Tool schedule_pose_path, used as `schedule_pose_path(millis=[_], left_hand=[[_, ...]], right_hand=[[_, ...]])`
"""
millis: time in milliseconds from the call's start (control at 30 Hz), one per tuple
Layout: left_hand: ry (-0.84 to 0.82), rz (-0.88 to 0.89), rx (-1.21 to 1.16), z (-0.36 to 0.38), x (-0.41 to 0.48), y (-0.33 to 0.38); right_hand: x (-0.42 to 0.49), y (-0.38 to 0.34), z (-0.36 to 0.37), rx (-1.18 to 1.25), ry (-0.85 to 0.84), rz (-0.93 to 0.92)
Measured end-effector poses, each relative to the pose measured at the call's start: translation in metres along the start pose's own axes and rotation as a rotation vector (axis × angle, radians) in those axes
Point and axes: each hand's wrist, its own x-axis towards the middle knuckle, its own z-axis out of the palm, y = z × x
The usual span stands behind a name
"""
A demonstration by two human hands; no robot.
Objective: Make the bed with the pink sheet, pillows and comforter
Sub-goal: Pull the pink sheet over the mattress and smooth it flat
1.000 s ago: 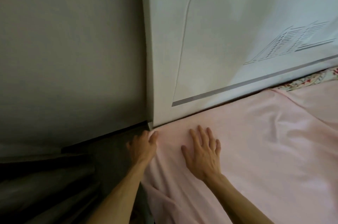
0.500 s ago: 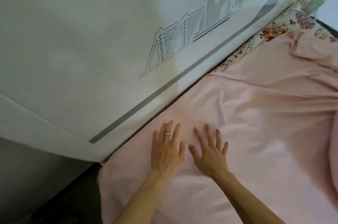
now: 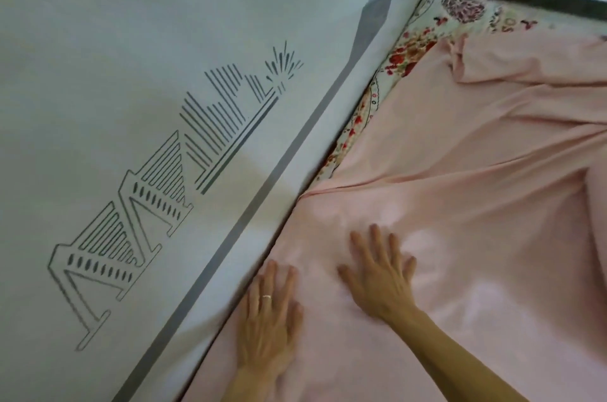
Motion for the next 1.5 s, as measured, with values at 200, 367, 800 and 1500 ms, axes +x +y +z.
schedule_pose_path(millis=[200,367,800,1500], left_hand=[[-0.024,0.308,0.030,-0.040,0.138,0.075],[0.027,0.206,0.014,-0.076,0.222,0.106],[-0.087,0.160,0.184,-0.087,0.289,0.117],[0.023,0.140,-0.255,-0.036,0.299,0.118]], right_hand=[[0.046,0.013,-0.045,0.230,0.165,0.107],[0.101,0.018,-0.103,0.414,0.440,0.128],[0.249,-0.008,-0.168,0.264,0.006,0.433],[0.323,-0.019,-0.223,1.499,0.098,0.128]])
